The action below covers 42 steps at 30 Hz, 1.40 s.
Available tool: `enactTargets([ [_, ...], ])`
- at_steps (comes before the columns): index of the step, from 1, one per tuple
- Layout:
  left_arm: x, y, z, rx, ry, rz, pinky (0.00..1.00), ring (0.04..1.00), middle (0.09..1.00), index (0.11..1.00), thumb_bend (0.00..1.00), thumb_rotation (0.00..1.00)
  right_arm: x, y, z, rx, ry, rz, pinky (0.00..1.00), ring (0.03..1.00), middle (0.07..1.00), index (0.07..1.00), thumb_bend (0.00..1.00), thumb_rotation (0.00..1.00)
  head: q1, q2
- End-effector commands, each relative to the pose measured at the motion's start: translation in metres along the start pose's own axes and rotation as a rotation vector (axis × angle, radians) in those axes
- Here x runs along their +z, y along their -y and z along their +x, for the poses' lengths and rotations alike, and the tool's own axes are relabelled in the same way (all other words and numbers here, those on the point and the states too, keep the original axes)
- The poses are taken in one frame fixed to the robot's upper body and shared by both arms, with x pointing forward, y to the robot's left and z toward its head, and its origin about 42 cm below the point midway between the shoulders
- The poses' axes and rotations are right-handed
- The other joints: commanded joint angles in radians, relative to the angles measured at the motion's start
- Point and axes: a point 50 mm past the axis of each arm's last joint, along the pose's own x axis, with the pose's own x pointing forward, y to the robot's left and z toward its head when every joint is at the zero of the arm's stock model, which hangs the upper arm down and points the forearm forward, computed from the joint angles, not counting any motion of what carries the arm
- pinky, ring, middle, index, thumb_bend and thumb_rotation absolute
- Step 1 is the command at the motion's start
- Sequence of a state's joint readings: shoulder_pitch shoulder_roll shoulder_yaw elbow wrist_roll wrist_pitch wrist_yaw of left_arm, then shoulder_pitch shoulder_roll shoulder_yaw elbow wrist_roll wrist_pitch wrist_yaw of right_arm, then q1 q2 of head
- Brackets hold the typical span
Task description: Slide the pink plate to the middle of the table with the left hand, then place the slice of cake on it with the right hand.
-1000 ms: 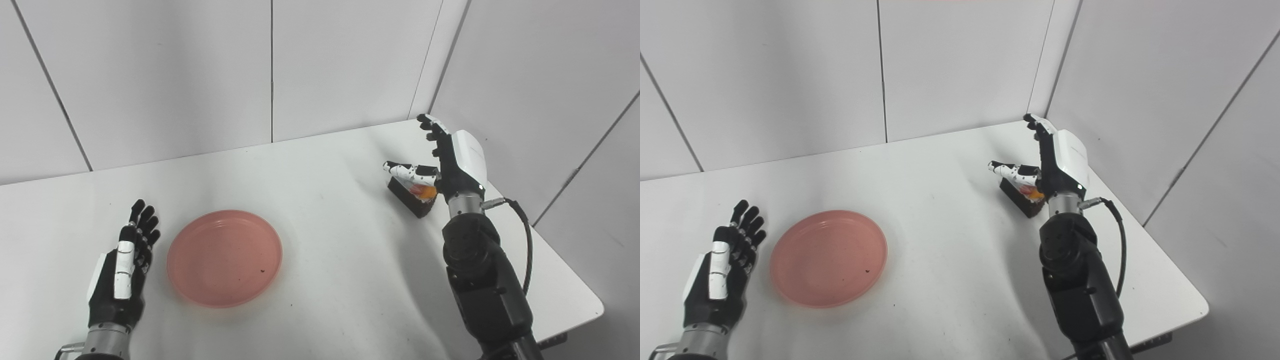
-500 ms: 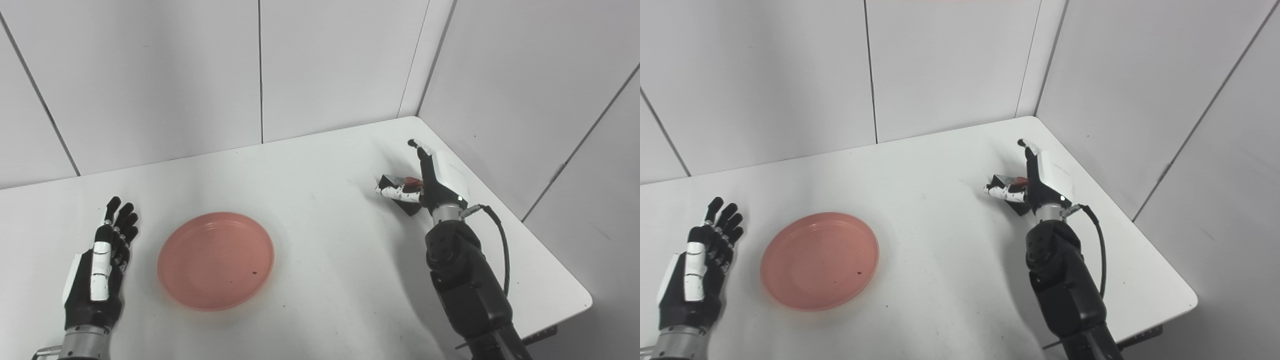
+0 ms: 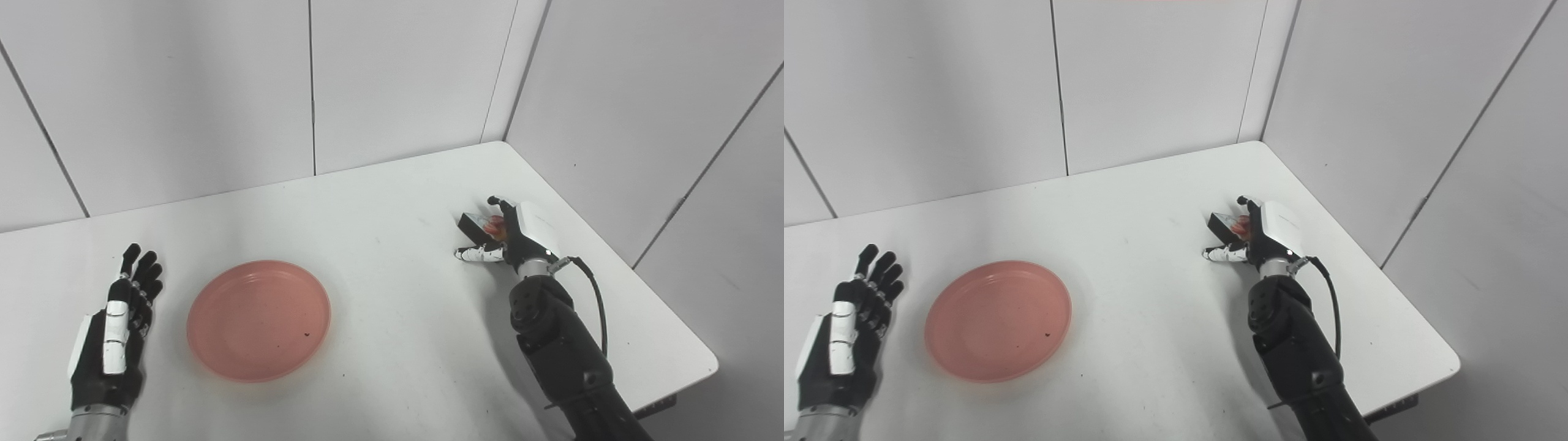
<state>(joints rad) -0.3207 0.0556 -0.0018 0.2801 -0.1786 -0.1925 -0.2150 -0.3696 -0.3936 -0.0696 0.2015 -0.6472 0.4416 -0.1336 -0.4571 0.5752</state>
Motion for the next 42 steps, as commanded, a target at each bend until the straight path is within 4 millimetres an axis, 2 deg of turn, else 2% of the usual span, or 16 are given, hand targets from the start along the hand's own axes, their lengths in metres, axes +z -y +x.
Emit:
enactTargets([
  [1,-0.022,-0.003,-0.024,0.009,-0.07,-0.008,1.0,0.987,0.982,0.982,0.67,1.0,0.004,0.011,0.008,-0.048,0.024,0.006,0.64,0.725,0.773,0.753,0.82,0.04,0.003,0.002],
  [3,-0.021,-0.002,-0.024,0.007,-0.068,-0.01,1.0,0.99,0.985,0.985,0.67,1.0,0.003,0.009,0.009,-0.073,0.045,0.006,0.58,0.675,0.739,0.723,0.8,0.01,0.004,0.002],
  [4,-0.021,-0.002,-0.023,0.008,-0.068,-0.011,0.99,0.983,0.979,0.977,0.67,1.0,0.001,0.008,0.01,-0.09,0.058,0.005,0.49,0.572,0.592,0.663,0.66,0.0,0.004,0.002],
  [5,-0.02,-0.001,-0.023,0.01,-0.07,-0.013,0.99,0.983,0.977,0.974,0.67,1.0,0.0,0.007,0.01,-0.109,0.074,0.018,0.43,0.477,0.529,0.591,0.57,0.0,0.006,0.003],
  [7,-0.02,0.0,-0.023,0.012,-0.071,-0.014,0.99,0.984,0.977,0.973,0.67,1.0,0.0,0.006,0.009,-0.148,0.102,0.038,0.41,0.434,0.512,0.556,0.54,0.0,0.008,0.003],
  [9,-0.019,0.001,-0.024,0.009,-0.074,-0.013,1.0,0.987,0.98,0.976,0.68,1.0,0.001,0.007,0.008,-0.187,0.125,0.043,0.33,0.446,0.502,0.496,0.52,0.0,0.01,0.004],
  [12,-0.019,0.001,-0.024,0.006,-0.078,-0.014,1.0,0.994,0.987,0.981,0.68,1.0,0.002,0.008,0.007,-0.214,0.137,0.037,0.21,0.444,0.446,0.491,0.52,0.0,0.013,0.005],
  [14,-0.017,0.004,-0.024,0.008,-0.08,-0.016,1.0,0.989,0.983,0.978,0.67,1.0,0.005,0.012,0.006,-0.243,0.152,0.08,0.18,0.38,0.442,0.506,0.51,0.0,0.02,0.005],
  [15,-0.017,0.005,-0.024,0.003,-0.081,-0.017,1.0,0.99,0.984,0.979,0.67,1.0,0.008,0.014,0.004,-0.258,0.162,0.098,0.17,0.357,0.439,0.511,0.51,0.0,0.023,0.006],
  [19,-0.017,0.007,-0.024,0.0,-0.082,-0.01,1.0,0.995,0.99,0.984,0.68,1.0,0.019,0.024,-0.001,-0.279,0.205,0.152,0.13,0.433,0.399,0.501,0.51,0.0,0.038,0.008],
  [20,-0.017,0.009,-0.024,0.001,-0.082,-0.009,1.0,0.994,0.989,0.98,0.68,1.0,0.023,0.027,-0.003,-0.276,0.21,0.164,0.12,0.301,0.433,0.491,0.52,0.0,0.044,0.008],
  [22,-0.014,0.012,-0.024,-0.002,-0.081,-0.011,1.0,0.992,0.987,0.972,0.67,1.0,0.032,0.033,-0.007,-0.276,0.227,0.192,0.12,0.21,0.404,0.5,0.52,0.0,0.061,0.009],
  [29,-0.015,0.026,-0.023,-0.004,-0.084,-0.014,1.0,0.994,0.99,0.991,0.68,1.0,0.057,0.038,-0.023,-0.226,0.338,0.236,0.16,0.222,0.411,0.506,0.52,0.0,0.15,0.012],
  [30,-0.016,0.029,-0.023,-0.01,-0.087,-0.013,1.0,0.996,0.992,0.995,0.69,1.0,0.06,0.038,-0.025,-0.212,0.369,0.238,0.16,0.223,0.412,0.507,0.52,0.0,0.194,0.012],
  [34,-0.014,0.044,-0.022,-0.016,-0.102,-0.019,1.0,1.0,1.0,1.0,0.68,1.0,0.064,0.035,-0.031,-0.149,0.426,0.263,0.18,0.25,0.441,0.501,0.52,0.0,0.256,0.009],
  [42,-0.02,0.061,-0.017,-0.013,-0.101,-0.014,1.0,1.0,1.0,1.0,0.65,1.0,0.067,0.033,-0.037,-0.068,0.474,0.305,0.14,0.211,0.396,0.498,0.52,0.0,0.34,0.0],
])
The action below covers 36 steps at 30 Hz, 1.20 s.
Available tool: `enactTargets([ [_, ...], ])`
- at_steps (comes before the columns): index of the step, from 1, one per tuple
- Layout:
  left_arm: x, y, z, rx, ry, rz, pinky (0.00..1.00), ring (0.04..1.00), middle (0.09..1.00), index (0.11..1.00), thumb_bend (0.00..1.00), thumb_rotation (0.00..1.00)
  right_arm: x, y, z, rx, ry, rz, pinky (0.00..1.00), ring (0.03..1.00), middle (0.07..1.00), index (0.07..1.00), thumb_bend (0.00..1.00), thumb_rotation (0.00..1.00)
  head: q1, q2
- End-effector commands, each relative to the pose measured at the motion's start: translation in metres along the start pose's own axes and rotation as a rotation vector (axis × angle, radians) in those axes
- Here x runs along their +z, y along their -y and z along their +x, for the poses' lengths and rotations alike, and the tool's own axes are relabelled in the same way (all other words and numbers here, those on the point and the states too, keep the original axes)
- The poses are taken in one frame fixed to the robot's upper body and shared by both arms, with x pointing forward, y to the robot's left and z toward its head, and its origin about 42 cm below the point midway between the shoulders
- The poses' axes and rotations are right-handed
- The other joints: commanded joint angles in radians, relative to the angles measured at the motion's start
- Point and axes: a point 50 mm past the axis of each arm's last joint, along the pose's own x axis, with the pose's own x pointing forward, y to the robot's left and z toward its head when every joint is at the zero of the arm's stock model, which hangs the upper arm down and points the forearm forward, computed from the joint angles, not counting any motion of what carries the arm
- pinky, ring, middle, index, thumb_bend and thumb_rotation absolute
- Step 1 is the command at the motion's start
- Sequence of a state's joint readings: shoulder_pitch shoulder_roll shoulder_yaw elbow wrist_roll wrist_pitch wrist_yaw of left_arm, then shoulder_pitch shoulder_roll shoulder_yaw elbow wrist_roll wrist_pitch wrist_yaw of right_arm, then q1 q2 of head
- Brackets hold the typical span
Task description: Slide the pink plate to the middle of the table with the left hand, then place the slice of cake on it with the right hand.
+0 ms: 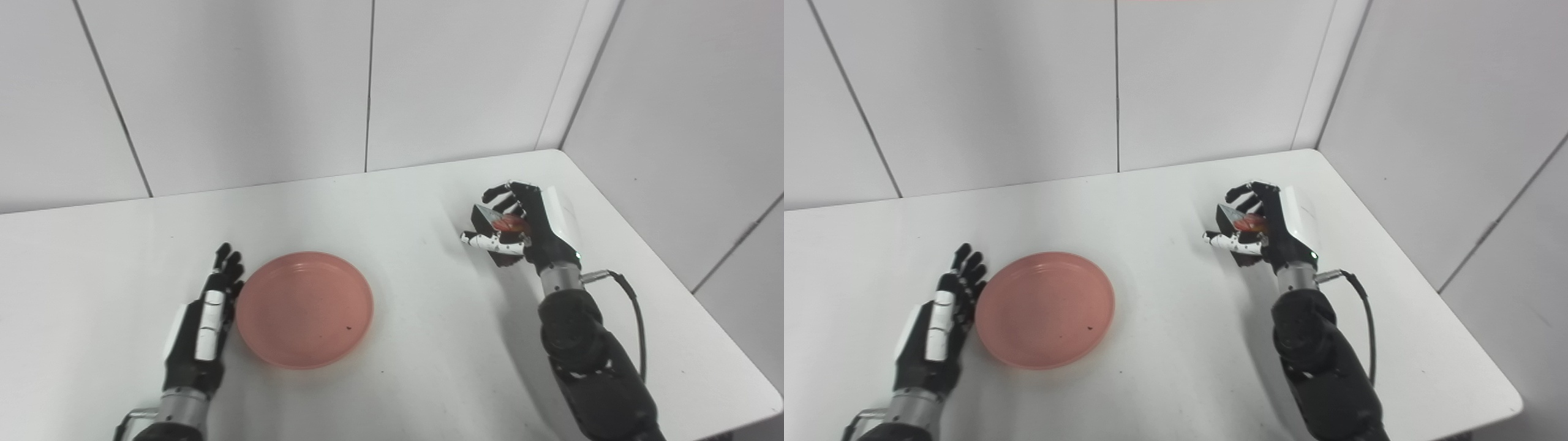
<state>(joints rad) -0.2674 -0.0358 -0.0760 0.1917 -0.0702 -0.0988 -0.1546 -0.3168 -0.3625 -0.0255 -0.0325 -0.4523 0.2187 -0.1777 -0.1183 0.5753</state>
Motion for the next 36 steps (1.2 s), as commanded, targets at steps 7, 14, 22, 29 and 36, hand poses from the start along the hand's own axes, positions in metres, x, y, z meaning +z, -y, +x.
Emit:
enactTargets([
  [7,-0.019,0.021,-0.004,0.028,-0.028,-0.028,1.0,1.0,1.0,1.0,0.66,1.0,0.03,0.005,-0.001,0.063,0.211,0.055,0.2,0.276,0.407,0.497,0.52,0.0,0.081,0.004],
  [14,-0.022,0.031,0.001,0.03,-0.045,-0.013,1.0,1.0,0.997,1.0,0.59,1.0,0.067,-0.023,-0.019,0.212,0.295,0.105,0.25,0.362,0.478,0.514,0.51,0.0,0.133,0.004],
  [22,-0.023,0.036,0.003,0.034,-0.051,-0.006,1.0,1.0,1.0,0.999,0.6,1.0,0.097,-0.056,-0.026,0.332,0.402,0.163,0.25,0.361,0.462,0.522,0.51,0.0,0.151,0.01],
  [29,-0.023,0.037,0.003,0.039,-0.048,-0.012,1.0,1.0,1.0,0.999,0.62,1.0,0.097,-0.081,-0.029,0.415,0.412,0.202,0.26,0.371,0.479,0.521,0.51,0.0,0.142,0.012],
  [36,-0.021,0.037,0.005,0.044,-0.051,-0.013,1.0,1.0,0.998,0.996,0.61,1.0,0.107,-0.106,-0.031,0.471,0.449,0.201,0.3,0.38,0.47,0.523,0.51,0.0,0.145,0.008],
])
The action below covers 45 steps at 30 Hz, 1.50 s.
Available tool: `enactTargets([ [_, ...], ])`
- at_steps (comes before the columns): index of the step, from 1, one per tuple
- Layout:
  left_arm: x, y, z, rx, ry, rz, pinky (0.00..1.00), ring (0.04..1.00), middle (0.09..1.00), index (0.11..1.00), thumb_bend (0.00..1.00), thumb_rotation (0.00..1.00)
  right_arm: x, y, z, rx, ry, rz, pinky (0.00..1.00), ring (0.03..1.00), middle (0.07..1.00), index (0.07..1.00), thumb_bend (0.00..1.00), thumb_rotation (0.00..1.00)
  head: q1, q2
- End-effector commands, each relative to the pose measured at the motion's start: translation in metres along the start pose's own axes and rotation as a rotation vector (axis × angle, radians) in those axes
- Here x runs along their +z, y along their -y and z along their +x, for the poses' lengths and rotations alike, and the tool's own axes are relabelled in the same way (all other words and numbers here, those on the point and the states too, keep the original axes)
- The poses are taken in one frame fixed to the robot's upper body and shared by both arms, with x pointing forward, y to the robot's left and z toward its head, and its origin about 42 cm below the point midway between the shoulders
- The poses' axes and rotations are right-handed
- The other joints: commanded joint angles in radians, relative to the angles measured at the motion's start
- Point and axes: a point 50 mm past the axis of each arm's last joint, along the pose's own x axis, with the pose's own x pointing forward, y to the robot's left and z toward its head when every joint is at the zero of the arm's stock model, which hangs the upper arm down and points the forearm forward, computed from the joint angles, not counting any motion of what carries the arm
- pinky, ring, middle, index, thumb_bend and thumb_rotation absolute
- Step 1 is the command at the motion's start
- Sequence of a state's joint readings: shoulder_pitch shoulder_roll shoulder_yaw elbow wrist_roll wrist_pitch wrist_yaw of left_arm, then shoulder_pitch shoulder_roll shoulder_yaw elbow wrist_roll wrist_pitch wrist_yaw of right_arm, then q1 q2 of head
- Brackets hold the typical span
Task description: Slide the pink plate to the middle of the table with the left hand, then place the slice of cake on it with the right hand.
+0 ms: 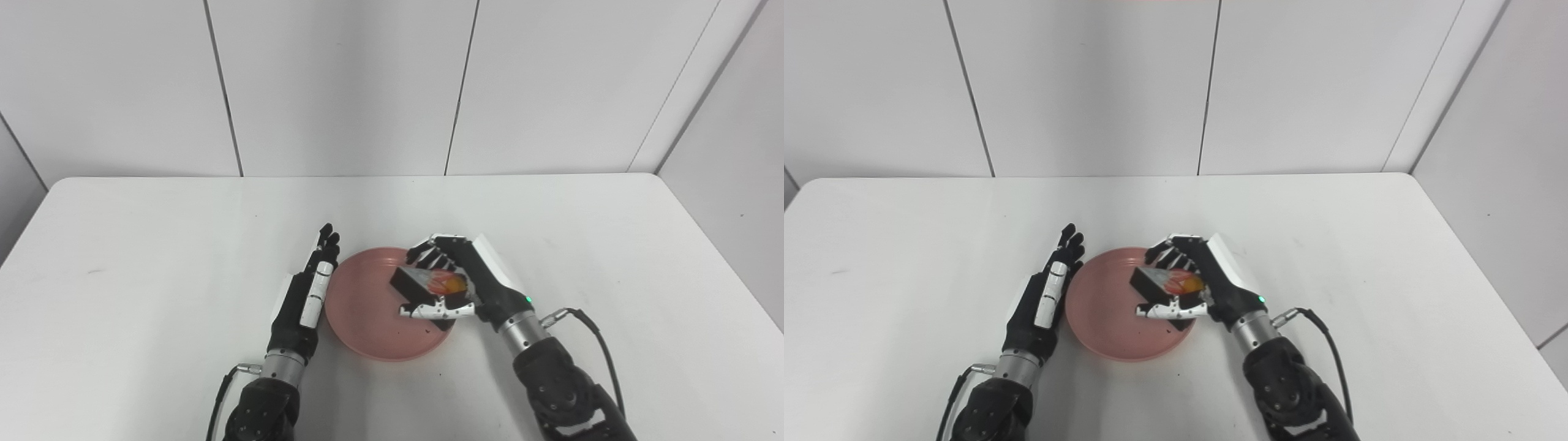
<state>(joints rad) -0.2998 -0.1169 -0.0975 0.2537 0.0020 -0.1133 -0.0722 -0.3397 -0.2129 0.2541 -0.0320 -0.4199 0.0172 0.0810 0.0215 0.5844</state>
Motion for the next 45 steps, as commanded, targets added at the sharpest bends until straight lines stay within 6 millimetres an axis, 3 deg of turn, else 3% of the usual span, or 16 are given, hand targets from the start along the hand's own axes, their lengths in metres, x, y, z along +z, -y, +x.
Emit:
enactTargets([
  [1,-0.016,0.003,-0.011,0.012,-0.041,-0.008,1.0,1.0,0.999,0.997,0.61,1.0,0.018,0.005,0.017,-0.019,0.109,0.0,0.3,0.38,0.472,0.523,0.51,0.0,0.006,-0.001],
  [6,-0.012,0.004,-0.011,0.023,-0.045,-0.009,1.0,1.0,1.0,0.998,0.59,1.0,0.011,-0.012,0.028,0.015,0.1,0.005,0.25,0.364,0.461,0.525,0.51,0.0,0.016,0.002],
  [10,-0.012,0.003,-0.011,0.036,-0.045,0.003,1.0,1.0,1.0,0.994,0.59,1.0,0.005,-0.024,0.033,0.043,0.085,-0.004,0.28,0.38,0.466,0.519,0.51,0.0,0.017,0.004],
  [21,-0.011,0.004,-0.01,0.042,-0.038,0.009,1.0,1.0,1.0,0.983,0.6,1.0,-0.003,-0.036,0.043,0.068,0.11,-0.125,0.26,0.378,0.465,0.52,0.51,0.0,0.017,0.008],
  [22,-0.011,0.004,-0.01,0.042,-0.037,0.009,1.0,1.0,1.0,0.988,0.59,1.0,-0.004,-0.036,0.042,0.073,0.106,-0.142,0.3,0.428,0.458,0.517,0.51,0.0,0.017,0.008],
  [23,-0.011,0.003,-0.01,0.041,-0.033,0.008,1.0,1.0,1.0,0.989,0.59,1.0,-0.005,-0.035,0.041,0.082,0.107,-0.17,0.3,0.436,0.457,0.516,0.51,0.0,0.017,0.008],
  [25,-0.011,0.003,-0.011,0.041,-0.022,0.005,1.0,1.0,1.0,0.991,0.6,1.0,-0.005,-0.032,0.038,0.095,0.113,-0.2,0.41,0.422,0.505,0.528,0.51,0.0,0.012,0.01],
  [26,-0.01,0.002,-0.011,0.043,-0.016,0.003,0.99,0.999,1.0,0.991,0.6,1.0,-0.005,-0.03,0.036,0.101,0.119,-0.205,0.51,0.583,0.646,0.511,0.51,0.09,0.012,0.01],
  [27,-0.01,0.002,-0.011,0.043,-0.015,0.003,0.98,0.997,1.0,0.991,0.6,1.0,-0.005,-0.029,0.034,0.105,0.127,-0.204,0.57,0.659,0.713,0.644,0.57,0.18,0.012,0.01],
  [29,-0.01,0.002,-0.011,0.046,-0.017,0.004,0.98,0.992,0.999,0.991,0.61,1.0,-0.004,-0.025,0.029,0.111,0.149,-0.198,0.66,0.773,0.817,0.797,0.64,0.35,0.012,0.01],
  [33,-0.009,-0.001,-0.012,0.047,-0.024,0.006,0.99,0.997,1.0,0.995,0.64,1.0,-0.001,-0.018,0.019,0.111,0.184,-0.184,0.8,0.903,0.935,0.906,0.7,0.54,0.007,0.016],
  [39,-0.01,-0.007,-0.012,0.069,0.006,0.035,0.98,0.984,0.99,0.986,0.63,1.0,0.0,-0.001,0.0,0.096,0.188,-0.139,0.91,0.999,1.0,0.952,0.7,0.57,0.0,0.022],
  [45,-0.012,-0.014,-0.012,0.079,0.011,0.014,0.99,0.983,0.994,1.0,0.65,1.0,-0.008,0.008,-0.02,-0.027,0.183,-0.008,0.89,1.0,1.0,0.999,0.69,0.56,0.013,0.029],
])
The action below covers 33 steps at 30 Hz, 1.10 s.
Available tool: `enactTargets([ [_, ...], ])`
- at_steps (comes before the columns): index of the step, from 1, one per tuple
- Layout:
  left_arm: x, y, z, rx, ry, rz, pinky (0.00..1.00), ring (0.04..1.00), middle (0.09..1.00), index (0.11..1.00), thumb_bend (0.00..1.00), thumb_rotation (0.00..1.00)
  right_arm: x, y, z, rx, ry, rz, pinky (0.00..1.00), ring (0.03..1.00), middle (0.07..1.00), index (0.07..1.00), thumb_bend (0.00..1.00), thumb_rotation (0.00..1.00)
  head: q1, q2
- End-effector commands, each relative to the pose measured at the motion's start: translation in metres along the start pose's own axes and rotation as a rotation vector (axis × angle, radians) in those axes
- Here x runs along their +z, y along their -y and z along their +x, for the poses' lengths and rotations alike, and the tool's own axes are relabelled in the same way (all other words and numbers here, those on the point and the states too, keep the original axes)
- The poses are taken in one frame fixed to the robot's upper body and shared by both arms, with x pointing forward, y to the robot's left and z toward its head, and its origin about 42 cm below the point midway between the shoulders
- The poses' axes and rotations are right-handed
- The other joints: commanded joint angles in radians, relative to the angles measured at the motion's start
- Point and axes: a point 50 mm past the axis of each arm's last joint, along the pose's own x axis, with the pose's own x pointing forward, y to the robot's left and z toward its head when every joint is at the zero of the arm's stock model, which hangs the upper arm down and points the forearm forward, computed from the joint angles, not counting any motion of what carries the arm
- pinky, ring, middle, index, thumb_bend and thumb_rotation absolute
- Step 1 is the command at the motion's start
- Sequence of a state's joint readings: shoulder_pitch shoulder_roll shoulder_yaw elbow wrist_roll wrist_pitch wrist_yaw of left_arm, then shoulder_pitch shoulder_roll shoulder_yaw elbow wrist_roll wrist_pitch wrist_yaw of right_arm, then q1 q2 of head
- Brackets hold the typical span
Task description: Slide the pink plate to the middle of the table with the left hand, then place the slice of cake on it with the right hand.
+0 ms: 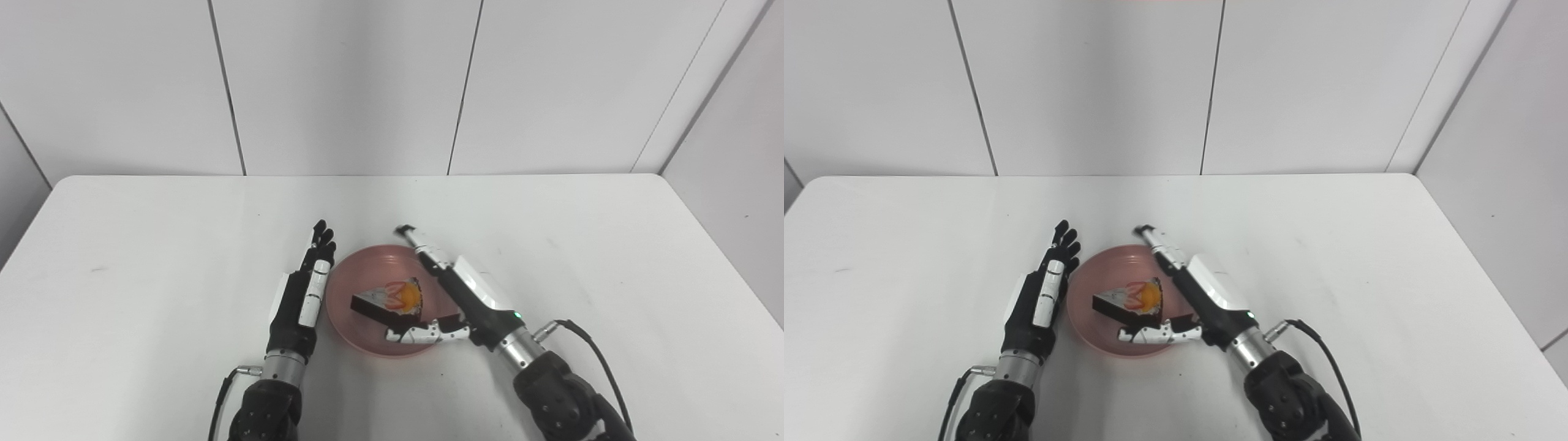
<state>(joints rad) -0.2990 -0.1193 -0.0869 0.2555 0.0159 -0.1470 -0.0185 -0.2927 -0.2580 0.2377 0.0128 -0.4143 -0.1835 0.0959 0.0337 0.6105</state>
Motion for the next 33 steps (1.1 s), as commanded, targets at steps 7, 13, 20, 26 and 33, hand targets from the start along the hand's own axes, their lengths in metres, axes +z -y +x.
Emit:
enactTargets([
  [7,-0.014,-0.019,-0.01,0.017,-0.01,0.008,1.0,0.994,1.0,1.0,0.68,1.0,0.001,0.008,-0.001,-0.217,0.046,0.161,0.95,0.998,1.0,1.0,0.68,0.68,0.01,0.006],
  [13,-0.011,-0.03,-0.009,0.042,-0.033,0.012,1.0,0.99,0.998,1.0,0.72,1.0,-0.011,0.015,0.0,-0.318,-0.024,0.243,0.95,0.975,1.0,1.0,0.58,0.86,0.055,0.005],
  [20,-0.012,-0.029,-0.01,0.05,-0.027,0.013,1.0,0.998,1.0,1.0,0.69,1.0,-0.018,0.005,-0.005,-0.321,-0.1,0.448,1.0,1.0,1.0,1.0,0.63,0.89,0.098,-0.006],
  [26,-0.015,-0.03,-0.01,0.047,-0.032,0.016,1.0,0.997,1.0,1.0,0.7,1.0,-0.021,-0.012,-0.01,-0.33,-0.15,0.58,1.0,1.0,1.0,1.0,0.57,0.85,0.126,-0.009],
  [33,-0.017,-0.033,-0.011,0.048,-0.04,0.018,1.0,1.0,0.999,1.0,0.7,1.0,-0.014,-0.027,-0.011,-0.375,-0.149,0.647,1.0,1.0,1.0,1.0,0.58,0.81,0.096,-0.015],
])
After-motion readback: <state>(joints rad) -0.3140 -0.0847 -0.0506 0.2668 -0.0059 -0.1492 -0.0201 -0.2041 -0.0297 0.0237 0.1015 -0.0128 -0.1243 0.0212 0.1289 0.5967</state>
